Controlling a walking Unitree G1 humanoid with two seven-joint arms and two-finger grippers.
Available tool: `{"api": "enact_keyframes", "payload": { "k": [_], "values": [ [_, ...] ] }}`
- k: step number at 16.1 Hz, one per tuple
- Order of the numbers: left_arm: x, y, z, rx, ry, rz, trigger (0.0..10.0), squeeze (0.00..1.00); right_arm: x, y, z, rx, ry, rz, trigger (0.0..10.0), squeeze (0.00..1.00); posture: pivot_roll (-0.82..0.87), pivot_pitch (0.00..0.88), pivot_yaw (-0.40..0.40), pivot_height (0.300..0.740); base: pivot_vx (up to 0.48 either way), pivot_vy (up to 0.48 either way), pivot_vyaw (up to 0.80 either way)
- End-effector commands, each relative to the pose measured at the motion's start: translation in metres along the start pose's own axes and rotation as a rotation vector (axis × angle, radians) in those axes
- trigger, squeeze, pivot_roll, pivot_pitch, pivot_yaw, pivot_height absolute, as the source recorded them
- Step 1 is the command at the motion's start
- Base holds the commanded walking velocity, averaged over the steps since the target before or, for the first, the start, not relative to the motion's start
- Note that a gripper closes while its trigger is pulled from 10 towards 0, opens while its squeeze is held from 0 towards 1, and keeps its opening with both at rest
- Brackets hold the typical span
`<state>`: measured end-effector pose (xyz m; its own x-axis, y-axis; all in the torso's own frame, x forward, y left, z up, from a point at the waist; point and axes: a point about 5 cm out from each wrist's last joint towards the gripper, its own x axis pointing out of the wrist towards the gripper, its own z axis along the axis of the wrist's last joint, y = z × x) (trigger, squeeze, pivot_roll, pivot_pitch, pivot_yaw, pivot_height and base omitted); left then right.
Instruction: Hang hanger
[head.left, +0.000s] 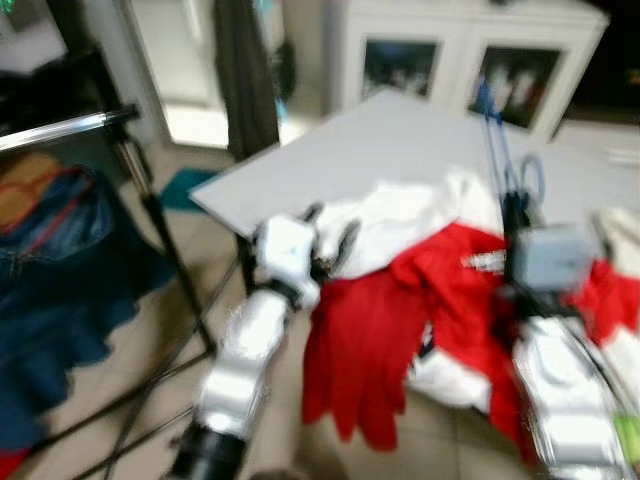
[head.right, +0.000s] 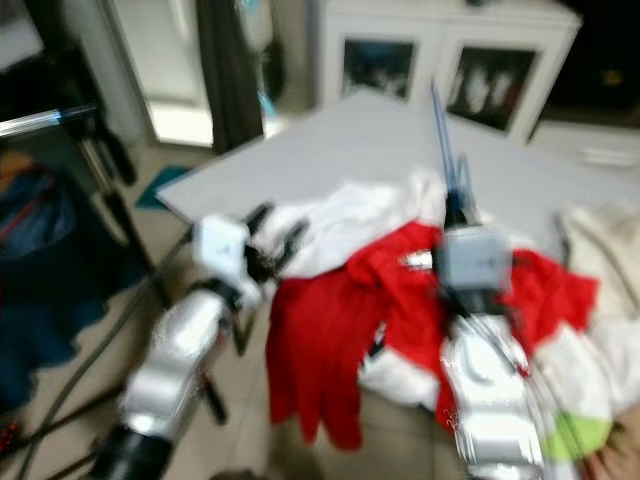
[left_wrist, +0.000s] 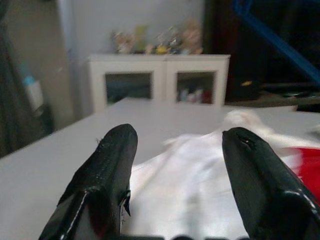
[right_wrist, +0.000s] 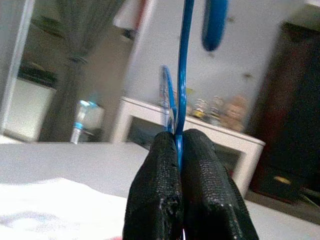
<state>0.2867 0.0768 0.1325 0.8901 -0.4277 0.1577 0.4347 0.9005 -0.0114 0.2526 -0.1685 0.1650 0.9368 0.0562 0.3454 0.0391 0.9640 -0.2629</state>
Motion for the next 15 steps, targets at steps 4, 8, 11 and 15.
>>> {"api": "enact_keyframes", "payload": {
  "k": [4,8,11,15],
  "values": [
    [0.004,-0.012,0.003,-0.015,-0.018,-0.042,10.0,0.0,-0.003,-0.012,-0.002,-0.032,0.012,-0.024,10.0,0.0,0.09,0.022,0.015,0.74,0.0,0.0,0.0],
    [0.003,-0.014,0.001,-0.016,-0.005,-0.08,10.0,0.0,-0.004,-0.011,-0.002,-0.032,0.016,-0.022,10.0,0.0,0.09,0.028,0.013,0.74,0.0,0.0,0.0],
    [0.007,-0.007,0.002,0.006,0.012,-0.129,10.0,0.0,-0.005,-0.011,-0.002,-0.032,0.019,-0.022,10.0,0.0,0.09,0.03,0.013,0.74,0.0,0.0,0.0],
    [0.009,0.004,0.003,0.034,0.032,-0.18,10.0,0.0,-0.005,-0.01,-0.002,-0.031,0.02,-0.023,10.0,0.0,0.09,0.032,0.016,0.74,0.0,0.0,0.0]
  ]
}}
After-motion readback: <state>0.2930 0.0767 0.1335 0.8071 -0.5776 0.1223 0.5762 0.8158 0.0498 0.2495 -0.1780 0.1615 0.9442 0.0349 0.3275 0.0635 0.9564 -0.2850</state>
